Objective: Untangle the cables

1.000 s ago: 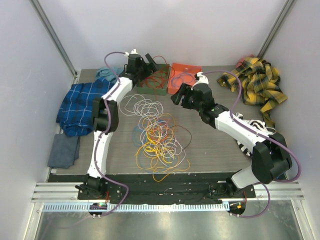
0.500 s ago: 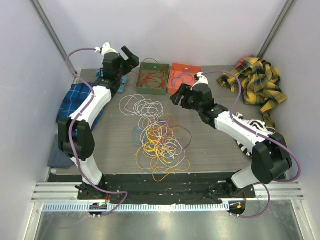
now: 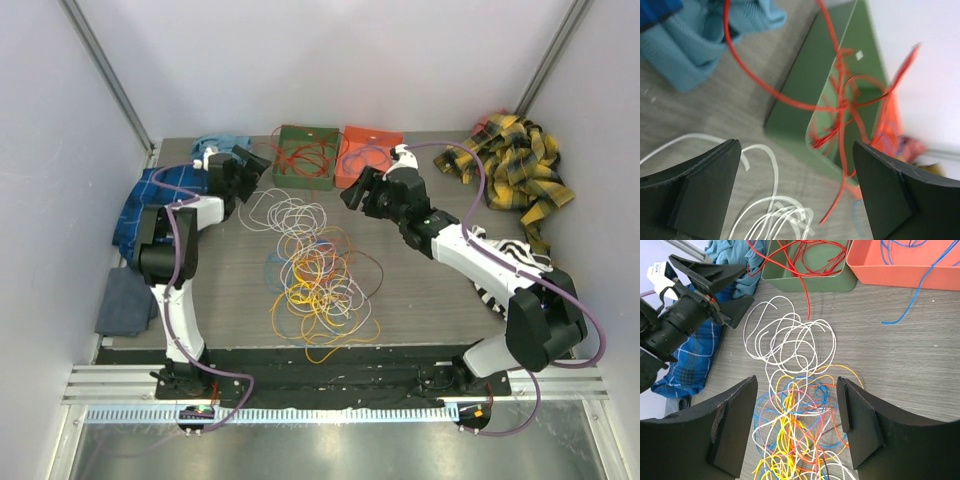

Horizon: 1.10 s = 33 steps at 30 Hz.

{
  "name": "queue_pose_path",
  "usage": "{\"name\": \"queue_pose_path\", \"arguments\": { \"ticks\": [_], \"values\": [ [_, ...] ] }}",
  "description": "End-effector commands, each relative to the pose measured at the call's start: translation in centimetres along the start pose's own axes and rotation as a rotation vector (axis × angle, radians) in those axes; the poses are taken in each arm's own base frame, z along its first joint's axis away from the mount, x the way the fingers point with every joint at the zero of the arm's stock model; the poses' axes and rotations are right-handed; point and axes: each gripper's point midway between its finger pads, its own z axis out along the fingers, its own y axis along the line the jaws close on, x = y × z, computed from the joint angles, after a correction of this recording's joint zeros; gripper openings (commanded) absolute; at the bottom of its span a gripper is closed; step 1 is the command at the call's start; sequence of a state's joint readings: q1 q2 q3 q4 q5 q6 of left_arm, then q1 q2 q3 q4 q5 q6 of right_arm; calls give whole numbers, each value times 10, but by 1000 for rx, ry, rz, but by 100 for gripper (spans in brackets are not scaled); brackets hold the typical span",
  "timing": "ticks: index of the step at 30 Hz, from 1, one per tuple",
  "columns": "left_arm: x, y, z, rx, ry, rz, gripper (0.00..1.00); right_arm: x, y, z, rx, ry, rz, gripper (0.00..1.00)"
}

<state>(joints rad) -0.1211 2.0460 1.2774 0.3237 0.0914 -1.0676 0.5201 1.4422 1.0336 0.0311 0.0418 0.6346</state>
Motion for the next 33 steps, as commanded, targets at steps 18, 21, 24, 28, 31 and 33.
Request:
{"name": "queue_pose_path", "arguments": {
  "ticks": [18, 21, 24, 28, 31, 33],
  "values": [
    [-35, -22, 55, 219, -100, -218, 93, -3, -1, 9, 15, -13, -26, 72],
    [-43, -27, 59, 247, -118, -225, 81, 1, -3, 10, 19, -3, -30, 72],
    [-49, -41, 57, 288, -129, -224, 73, 2, -4, 12, 23, 0, -29, 72],
    [-56, -50, 56, 308, -141, -211, 54, 4, -5, 13, 23, 5, -25, 72],
    [-55, -57, 58, 330, -125, -201, 32, 5, -4, 13, 18, 5, -22, 72],
    [-56, -61, 59, 344, -116, -211, 15, 4, -5, 12, 18, 3, -25, 72]
  ]
}}
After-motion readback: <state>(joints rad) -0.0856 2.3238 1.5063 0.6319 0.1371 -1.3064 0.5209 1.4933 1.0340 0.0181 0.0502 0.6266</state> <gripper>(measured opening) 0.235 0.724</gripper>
